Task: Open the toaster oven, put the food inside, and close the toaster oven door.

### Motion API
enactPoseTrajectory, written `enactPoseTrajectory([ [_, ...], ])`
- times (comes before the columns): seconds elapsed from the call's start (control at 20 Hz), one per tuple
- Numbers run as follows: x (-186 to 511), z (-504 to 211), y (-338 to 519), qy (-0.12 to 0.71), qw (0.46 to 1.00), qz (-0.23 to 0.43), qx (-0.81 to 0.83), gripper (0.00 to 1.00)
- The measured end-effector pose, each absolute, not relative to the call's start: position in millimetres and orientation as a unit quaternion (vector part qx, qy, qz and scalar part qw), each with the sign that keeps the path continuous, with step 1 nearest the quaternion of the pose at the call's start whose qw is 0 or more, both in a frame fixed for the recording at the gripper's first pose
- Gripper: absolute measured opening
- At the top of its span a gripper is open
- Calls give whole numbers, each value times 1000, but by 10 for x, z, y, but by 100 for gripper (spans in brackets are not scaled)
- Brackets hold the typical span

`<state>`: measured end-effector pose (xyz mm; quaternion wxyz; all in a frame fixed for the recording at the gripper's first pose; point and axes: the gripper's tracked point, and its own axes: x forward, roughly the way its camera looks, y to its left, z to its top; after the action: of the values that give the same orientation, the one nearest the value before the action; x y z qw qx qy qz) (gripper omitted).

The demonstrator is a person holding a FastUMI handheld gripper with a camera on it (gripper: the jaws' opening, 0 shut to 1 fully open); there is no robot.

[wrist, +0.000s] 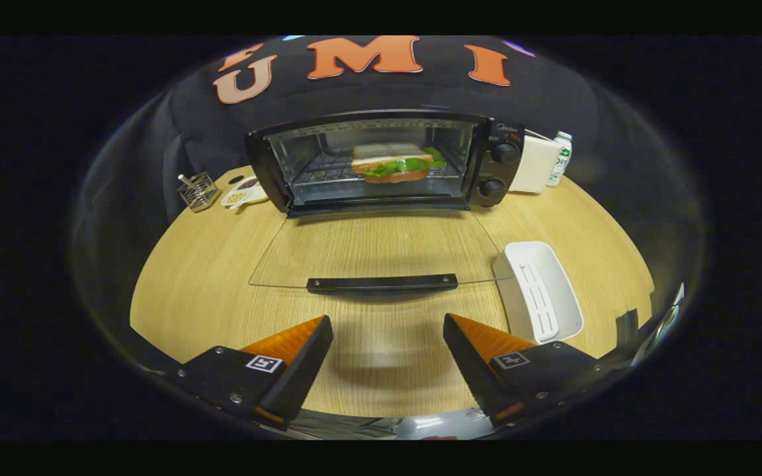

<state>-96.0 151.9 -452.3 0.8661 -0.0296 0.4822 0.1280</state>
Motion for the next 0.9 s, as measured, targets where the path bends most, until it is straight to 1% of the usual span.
enactPoseTrajectory([
  [0.35,-937,-4788,1589,501,851,140,-67,99],
  [0.55,-806,-4917,1631,505,849,137,-76,99],
  [0.9,-689,-4894,1678,505,853,126,-41,99],
])
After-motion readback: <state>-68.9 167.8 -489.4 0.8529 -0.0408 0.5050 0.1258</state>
